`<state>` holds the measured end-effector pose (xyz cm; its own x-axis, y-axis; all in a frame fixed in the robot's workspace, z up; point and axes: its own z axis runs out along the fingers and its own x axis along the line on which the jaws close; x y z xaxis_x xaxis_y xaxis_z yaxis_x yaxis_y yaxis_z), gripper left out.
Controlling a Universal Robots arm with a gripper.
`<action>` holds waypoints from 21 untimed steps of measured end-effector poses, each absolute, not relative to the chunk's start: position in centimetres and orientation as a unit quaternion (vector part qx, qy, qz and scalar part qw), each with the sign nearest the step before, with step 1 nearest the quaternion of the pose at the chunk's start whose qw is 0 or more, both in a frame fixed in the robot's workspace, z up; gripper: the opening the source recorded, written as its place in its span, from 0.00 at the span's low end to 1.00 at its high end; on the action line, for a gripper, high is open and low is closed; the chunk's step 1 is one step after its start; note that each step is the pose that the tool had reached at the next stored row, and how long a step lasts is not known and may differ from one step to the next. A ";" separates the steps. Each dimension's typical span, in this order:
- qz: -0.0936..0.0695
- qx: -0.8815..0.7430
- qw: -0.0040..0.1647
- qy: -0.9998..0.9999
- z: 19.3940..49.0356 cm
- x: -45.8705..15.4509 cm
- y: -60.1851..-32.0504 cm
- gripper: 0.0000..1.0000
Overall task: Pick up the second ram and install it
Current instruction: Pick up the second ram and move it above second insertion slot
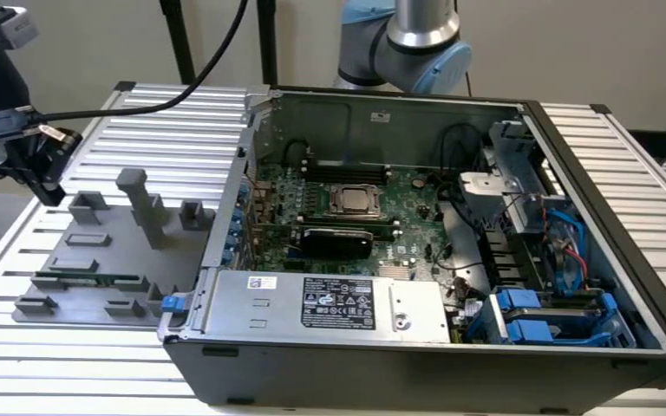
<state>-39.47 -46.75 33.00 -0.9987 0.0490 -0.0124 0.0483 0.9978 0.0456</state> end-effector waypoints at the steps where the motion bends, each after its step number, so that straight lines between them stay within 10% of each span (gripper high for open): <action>1: 0.023 0.024 0.007 0.999 33.0 -39.5 -46.8 0.00; 21: 0.022 -0.123 0.004 0.992 31.5 -39.5 -46.7 0.00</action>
